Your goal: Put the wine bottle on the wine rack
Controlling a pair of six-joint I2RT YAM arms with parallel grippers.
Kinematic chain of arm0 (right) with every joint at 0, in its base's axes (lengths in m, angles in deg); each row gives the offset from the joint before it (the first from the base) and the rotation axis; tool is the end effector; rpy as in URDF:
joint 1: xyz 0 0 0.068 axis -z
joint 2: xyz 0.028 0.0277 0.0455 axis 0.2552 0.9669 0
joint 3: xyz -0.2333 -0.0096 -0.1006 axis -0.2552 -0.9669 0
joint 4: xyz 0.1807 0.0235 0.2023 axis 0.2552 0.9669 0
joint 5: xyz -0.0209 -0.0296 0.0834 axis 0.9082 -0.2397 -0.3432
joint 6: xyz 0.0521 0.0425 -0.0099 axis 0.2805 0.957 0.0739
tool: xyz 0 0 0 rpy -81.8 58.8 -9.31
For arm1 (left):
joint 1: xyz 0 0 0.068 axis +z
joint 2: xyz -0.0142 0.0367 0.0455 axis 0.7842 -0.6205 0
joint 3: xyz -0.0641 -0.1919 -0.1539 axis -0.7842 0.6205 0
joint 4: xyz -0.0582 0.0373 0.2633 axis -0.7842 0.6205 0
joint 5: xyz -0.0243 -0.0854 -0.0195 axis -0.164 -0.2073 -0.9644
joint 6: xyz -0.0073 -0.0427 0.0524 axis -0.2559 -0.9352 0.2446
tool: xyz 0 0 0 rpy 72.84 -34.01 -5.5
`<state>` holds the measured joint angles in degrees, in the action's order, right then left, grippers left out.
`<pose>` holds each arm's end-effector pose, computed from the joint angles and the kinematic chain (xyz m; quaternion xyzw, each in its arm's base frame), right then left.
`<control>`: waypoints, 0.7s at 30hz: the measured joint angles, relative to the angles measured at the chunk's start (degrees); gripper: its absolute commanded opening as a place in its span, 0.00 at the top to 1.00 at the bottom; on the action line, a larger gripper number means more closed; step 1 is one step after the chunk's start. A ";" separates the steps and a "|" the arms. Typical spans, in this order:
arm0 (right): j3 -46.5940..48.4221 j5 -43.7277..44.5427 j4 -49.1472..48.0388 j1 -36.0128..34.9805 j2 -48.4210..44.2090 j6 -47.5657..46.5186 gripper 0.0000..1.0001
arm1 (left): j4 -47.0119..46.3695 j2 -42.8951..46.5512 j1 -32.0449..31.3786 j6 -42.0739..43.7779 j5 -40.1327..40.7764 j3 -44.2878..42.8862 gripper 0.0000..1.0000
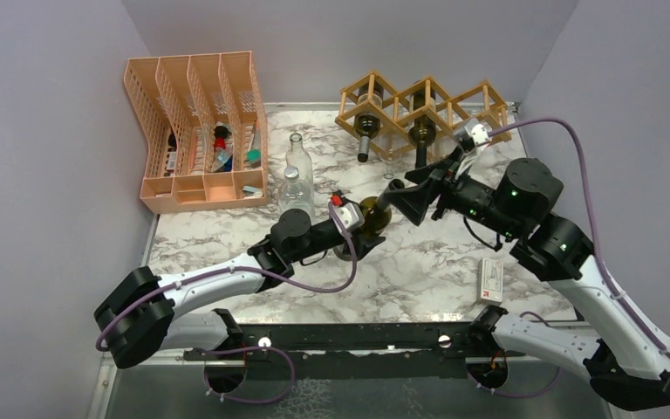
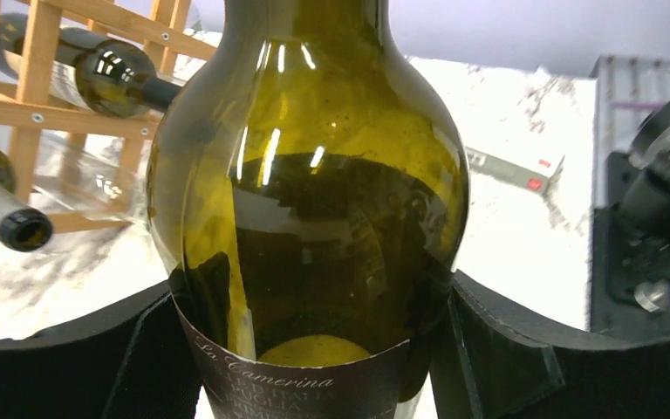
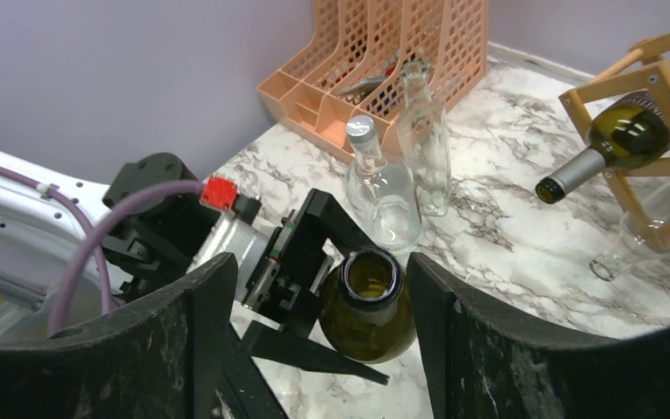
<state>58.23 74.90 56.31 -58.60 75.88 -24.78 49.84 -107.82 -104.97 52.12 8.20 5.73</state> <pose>0.1499 0.1578 0.4380 -0.2473 0.6881 0.3880 0.5612 0.1701 -0.2508 0.2457 0.4064 0.5693 -0.3779 0.6066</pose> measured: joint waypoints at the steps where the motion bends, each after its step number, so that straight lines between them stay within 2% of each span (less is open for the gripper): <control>1: 0.79 0.72 1.03 0.00 -0.48 0.04 0.26 | 0.35 -0.15 0.00 1.84 0.00 0.00 1.00; 11: 14.84 6.21 17.07 0.00 -0.15 0.98 0.26 | 2.75 -2.71 0.11 34.47 -5.31 -5.01 1.00; 16: 15.28 8.70 24.39 0.00 -0.72 1.33 0.28 | 3.50 -5.05 0.11 52.24 -7.45 -9.62 1.00; 21: 13.84 10.32 30.14 0.00 -1.18 2.38 0.32 | 8.22 -7.67 0.11 68.19 -8.39 -15.06 1.00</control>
<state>72.07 85.21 86.45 -58.60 74.70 -22.40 58.05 -115.49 -104.86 120.31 -0.20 -9.33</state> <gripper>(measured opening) 0.702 0.784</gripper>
